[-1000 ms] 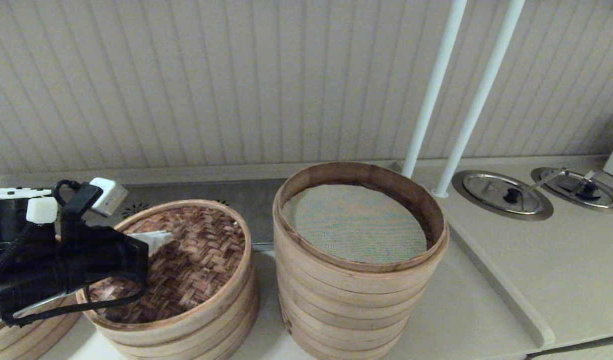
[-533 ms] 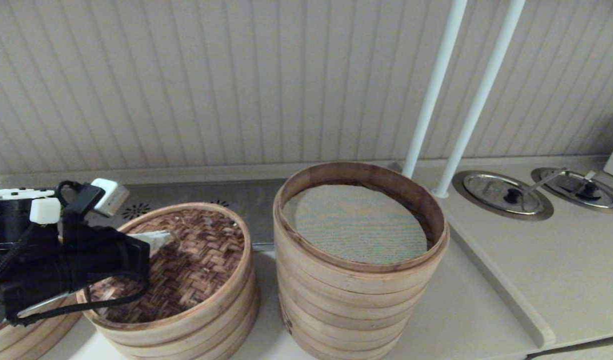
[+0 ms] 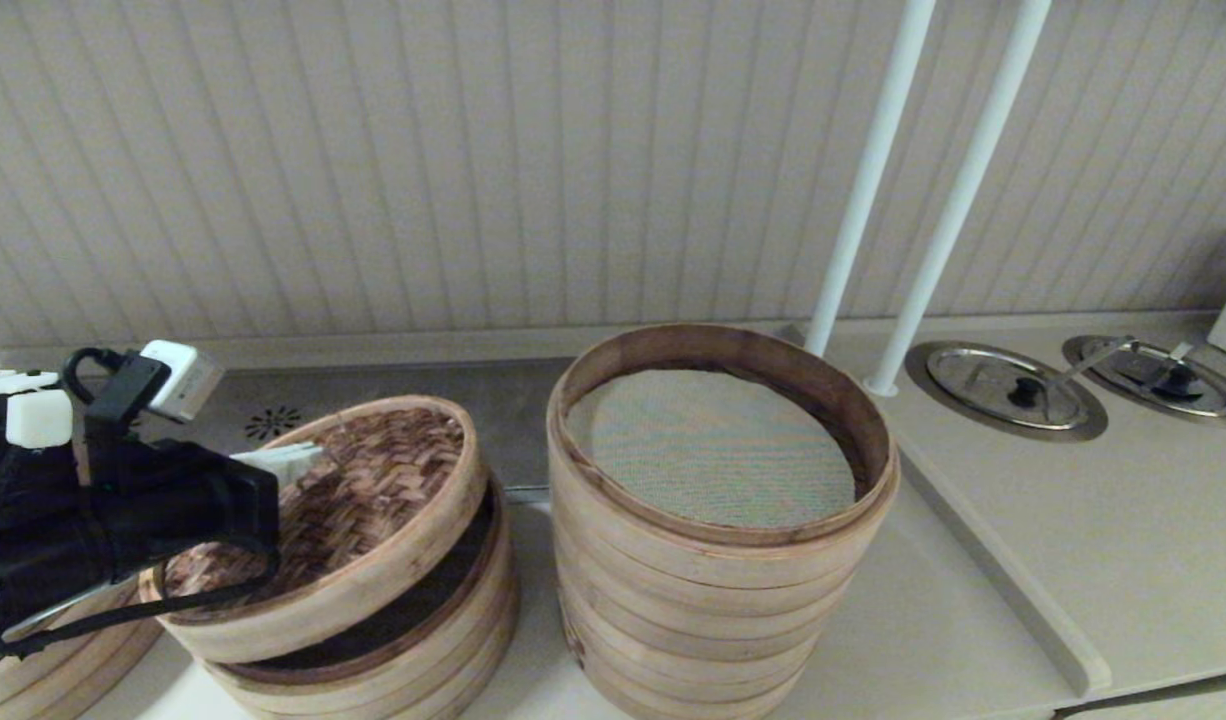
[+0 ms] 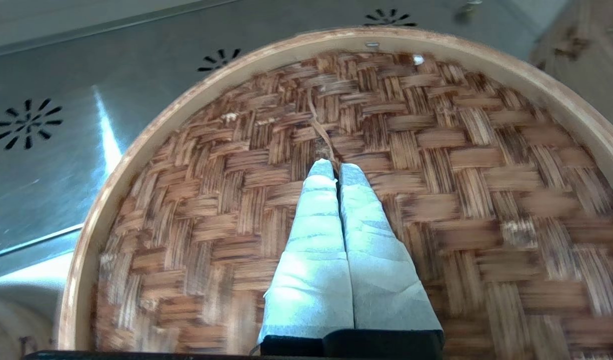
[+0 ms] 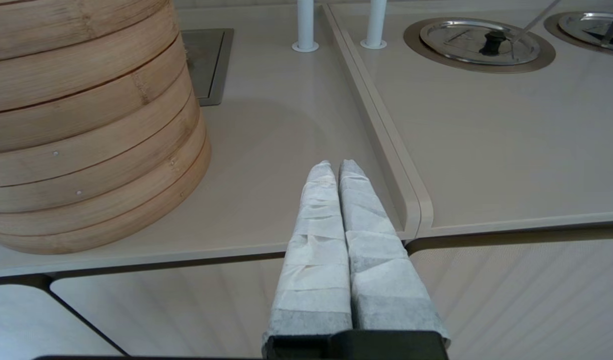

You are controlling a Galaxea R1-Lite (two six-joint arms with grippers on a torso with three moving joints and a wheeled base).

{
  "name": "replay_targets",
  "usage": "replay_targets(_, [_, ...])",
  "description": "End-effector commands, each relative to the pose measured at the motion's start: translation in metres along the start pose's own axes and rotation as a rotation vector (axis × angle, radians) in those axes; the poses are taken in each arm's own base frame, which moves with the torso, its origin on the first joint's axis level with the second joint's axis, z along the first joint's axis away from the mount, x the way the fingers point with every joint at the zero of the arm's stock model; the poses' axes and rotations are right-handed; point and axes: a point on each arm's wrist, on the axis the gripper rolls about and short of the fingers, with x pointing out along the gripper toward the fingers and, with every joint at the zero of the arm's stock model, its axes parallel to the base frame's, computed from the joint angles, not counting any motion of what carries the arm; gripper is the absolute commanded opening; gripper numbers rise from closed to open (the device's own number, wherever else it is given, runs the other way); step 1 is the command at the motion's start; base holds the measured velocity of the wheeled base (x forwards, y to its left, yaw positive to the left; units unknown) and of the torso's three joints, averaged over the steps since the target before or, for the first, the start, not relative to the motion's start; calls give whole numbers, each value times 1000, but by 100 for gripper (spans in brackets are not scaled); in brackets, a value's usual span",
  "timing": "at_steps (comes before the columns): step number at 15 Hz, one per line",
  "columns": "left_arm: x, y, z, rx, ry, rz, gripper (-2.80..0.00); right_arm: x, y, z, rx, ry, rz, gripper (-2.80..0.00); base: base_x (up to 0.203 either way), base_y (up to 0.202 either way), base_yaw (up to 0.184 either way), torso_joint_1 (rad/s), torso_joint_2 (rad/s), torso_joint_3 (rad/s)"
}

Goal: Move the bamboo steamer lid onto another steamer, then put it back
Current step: Pick up the steamer

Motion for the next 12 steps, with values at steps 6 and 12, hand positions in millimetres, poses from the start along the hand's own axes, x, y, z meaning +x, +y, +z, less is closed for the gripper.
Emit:
replay_targets(6, [-7, 0, 18, 7, -65, 2, -280, 0, 0, -1, 0, 3, 0, -280, 0, 0, 0, 0, 0, 0])
replay_targets(12, [-14, -2, 43, -28, -105, -7, -280, 0, 0, -1, 0, 3, 0, -280, 0, 0, 0, 0, 0, 0])
